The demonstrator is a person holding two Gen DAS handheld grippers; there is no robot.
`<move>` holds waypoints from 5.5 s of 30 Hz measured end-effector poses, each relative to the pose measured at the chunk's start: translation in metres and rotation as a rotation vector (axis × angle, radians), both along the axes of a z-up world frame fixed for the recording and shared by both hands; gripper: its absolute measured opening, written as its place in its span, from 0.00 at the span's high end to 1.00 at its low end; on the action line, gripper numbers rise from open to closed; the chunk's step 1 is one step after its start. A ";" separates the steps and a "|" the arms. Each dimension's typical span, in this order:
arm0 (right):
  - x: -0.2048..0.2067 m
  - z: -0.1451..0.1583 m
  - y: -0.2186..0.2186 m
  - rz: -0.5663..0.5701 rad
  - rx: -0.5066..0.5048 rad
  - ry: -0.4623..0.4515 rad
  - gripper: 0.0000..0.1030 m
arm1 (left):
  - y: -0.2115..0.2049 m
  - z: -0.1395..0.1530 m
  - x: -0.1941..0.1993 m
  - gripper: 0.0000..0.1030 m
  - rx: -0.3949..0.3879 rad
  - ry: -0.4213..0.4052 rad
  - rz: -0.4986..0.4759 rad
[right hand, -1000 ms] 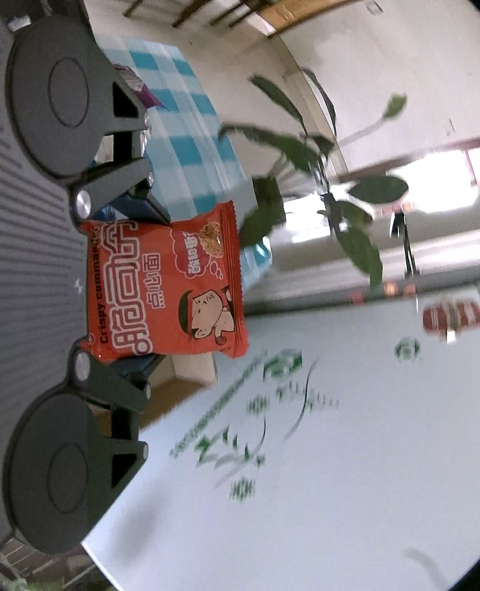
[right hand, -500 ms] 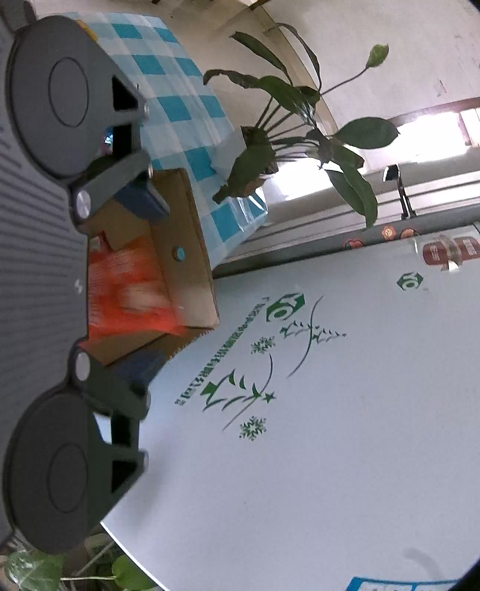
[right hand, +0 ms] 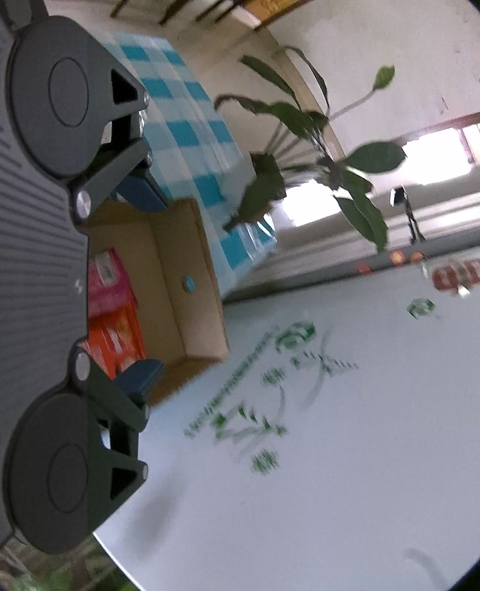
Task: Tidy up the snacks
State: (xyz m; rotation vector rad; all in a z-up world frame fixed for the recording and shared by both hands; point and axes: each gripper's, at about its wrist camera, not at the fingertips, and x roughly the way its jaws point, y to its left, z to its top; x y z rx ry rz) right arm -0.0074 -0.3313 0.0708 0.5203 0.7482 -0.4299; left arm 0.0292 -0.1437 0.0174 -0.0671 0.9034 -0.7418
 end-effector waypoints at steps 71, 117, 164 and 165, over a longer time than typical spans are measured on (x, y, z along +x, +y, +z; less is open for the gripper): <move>0.100 -0.044 0.176 0.586 -0.124 0.036 0.22 | 0.177 -0.034 0.096 0.15 0.317 0.069 0.442; 0.056 -0.050 0.204 0.689 -0.101 0.165 0.20 | 0.116 -0.088 0.099 0.13 0.372 0.157 0.414; 0.084 -0.081 0.210 0.638 -0.015 0.228 0.07 | 0.153 -0.094 0.071 0.14 0.317 0.245 0.436; 0.085 -0.083 0.209 0.633 -0.003 0.231 0.07 | 0.152 -0.095 0.071 0.14 0.329 0.234 0.432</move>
